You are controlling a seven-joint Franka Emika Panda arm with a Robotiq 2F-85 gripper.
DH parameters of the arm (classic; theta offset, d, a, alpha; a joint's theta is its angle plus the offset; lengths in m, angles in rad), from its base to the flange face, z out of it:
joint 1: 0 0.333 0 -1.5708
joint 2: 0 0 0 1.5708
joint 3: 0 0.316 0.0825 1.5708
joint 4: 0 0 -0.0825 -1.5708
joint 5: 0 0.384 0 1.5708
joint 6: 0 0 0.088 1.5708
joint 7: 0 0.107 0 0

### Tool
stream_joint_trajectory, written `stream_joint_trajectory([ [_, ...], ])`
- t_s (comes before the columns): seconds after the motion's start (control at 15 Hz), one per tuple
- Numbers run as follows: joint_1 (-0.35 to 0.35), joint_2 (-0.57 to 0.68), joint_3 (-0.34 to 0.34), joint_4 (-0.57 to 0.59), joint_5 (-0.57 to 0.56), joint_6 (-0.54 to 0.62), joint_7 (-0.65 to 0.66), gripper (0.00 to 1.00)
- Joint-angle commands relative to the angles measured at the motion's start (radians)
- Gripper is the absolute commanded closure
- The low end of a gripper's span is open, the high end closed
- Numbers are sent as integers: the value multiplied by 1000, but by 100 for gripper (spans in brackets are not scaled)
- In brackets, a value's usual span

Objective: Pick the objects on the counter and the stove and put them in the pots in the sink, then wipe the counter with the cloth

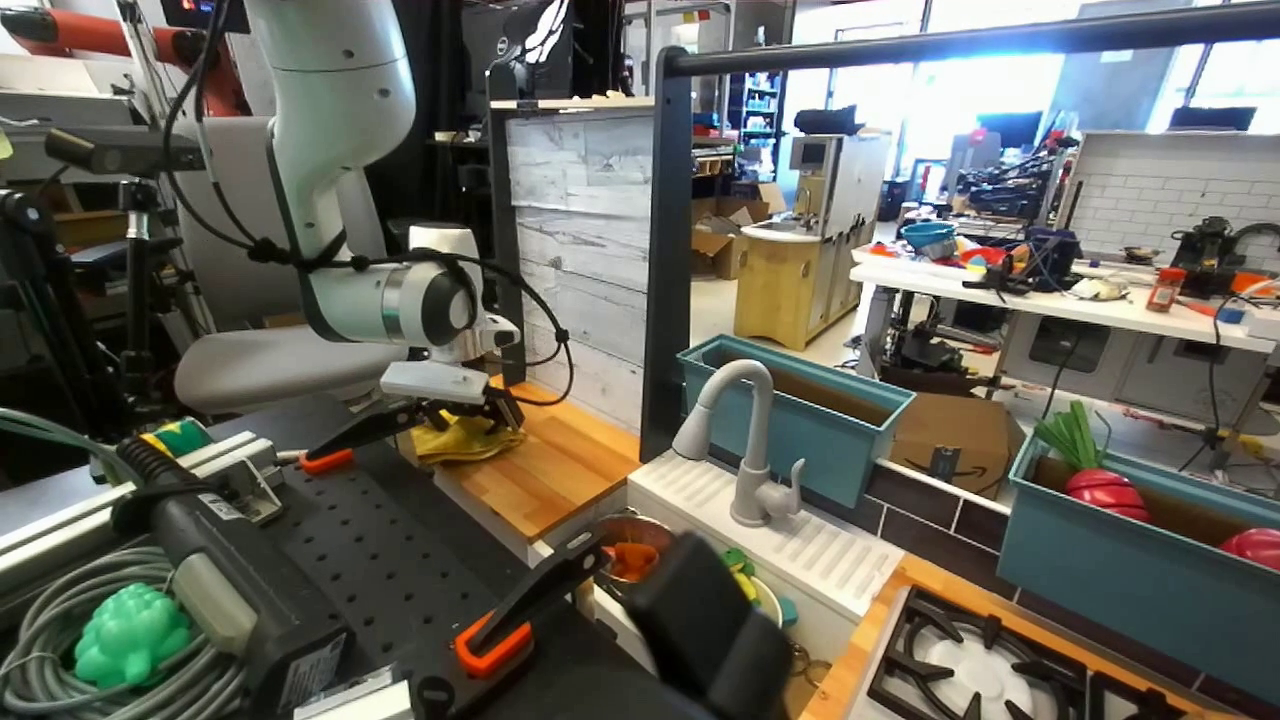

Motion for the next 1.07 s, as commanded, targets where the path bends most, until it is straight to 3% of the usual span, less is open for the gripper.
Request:
stream_joint_trajectory([
  [0.0, -105, -74, -31, -181, 41, 81, 36, 0],
  [0.13, -184, -113, -38, -261, 64, 153, 32, 0],
  [0.27, -249, -99, -25, -254, 76, 198, 8, 0],
  [0.4, -277, -50, 11, -177, 69, 180, -18, 0],
  [0.8, -114, 69, 66, 101, 63, 115, -15, 0],
  [1.0, -33, 137, 38, 273, 66, 42, 3, 0],
])
